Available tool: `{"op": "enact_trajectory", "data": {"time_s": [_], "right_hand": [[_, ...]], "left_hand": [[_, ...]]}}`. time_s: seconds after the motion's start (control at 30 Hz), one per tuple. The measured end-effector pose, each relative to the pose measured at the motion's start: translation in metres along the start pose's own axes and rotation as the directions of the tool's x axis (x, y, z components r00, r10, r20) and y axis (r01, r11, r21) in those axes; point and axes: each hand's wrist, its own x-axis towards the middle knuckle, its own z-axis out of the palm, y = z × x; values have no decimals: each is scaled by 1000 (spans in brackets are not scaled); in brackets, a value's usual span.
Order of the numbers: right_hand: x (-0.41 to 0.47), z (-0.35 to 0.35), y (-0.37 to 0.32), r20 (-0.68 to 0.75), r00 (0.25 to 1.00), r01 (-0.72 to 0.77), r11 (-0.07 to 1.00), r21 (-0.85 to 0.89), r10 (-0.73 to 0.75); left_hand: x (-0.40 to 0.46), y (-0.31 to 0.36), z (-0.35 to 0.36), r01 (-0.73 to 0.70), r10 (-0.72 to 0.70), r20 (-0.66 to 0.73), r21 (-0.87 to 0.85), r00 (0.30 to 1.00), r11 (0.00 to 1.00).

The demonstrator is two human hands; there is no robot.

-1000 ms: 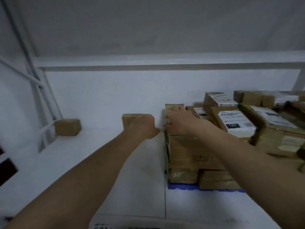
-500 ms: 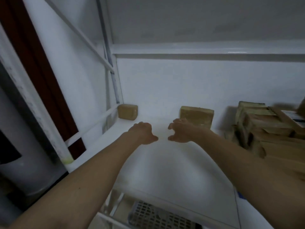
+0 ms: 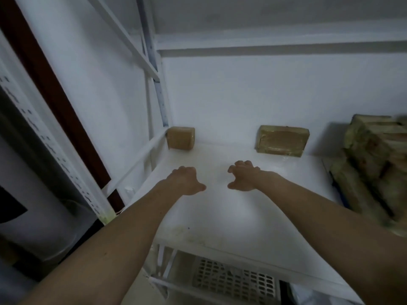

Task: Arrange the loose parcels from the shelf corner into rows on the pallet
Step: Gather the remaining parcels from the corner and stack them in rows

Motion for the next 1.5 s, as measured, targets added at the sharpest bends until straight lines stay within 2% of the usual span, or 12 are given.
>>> {"op": "enact_trajectory", "data": {"time_s": [0.27, 0.43, 0.73, 0.93, 1.07, 1.17, 1.33, 1.4, 1.5], "right_hand": [[27, 0, 81, -43, 968, -247, 968, 34, 249], [52, -5, 134, -97, 933, -340, 938, 74, 346], [112, -18, 221, -177, 909, -363, 926, 107, 377], [148, -27, 255, -170, 908, -360, 920, 155, 383], [160, -25, 263, -188, 910, -349, 928, 133, 369], [160, -27, 264, -299, 889, -357, 934, 25, 348], [151, -22, 255, -343, 867, -415, 905, -95, 361], [142, -9, 250, -363, 876, -383, 915, -126, 317], [124, 2, 233, -315, 909, -289, 957, 0, 275]], "left_hand": [[45, 50, 3, -118, 118, 7, -37, 993, 992], [86, 101, -3, -179, 178, -21, -45, 984, 983], [164, 181, -7, -242, 240, -34, -88, 970, 966], [194, 198, -3, -225, 224, -22, -94, 974, 970], [203, 194, -2, -183, 185, 1, -112, 983, 977], [206, 192, 0, -169, 171, 6, -109, 985, 980], [199, 191, 6, -193, 195, 7, -103, 981, 976], [194, 190, 10, -208, 210, 9, -106, 978, 972], [185, 183, 14, -212, 219, 30, -148, 975, 966]]}}
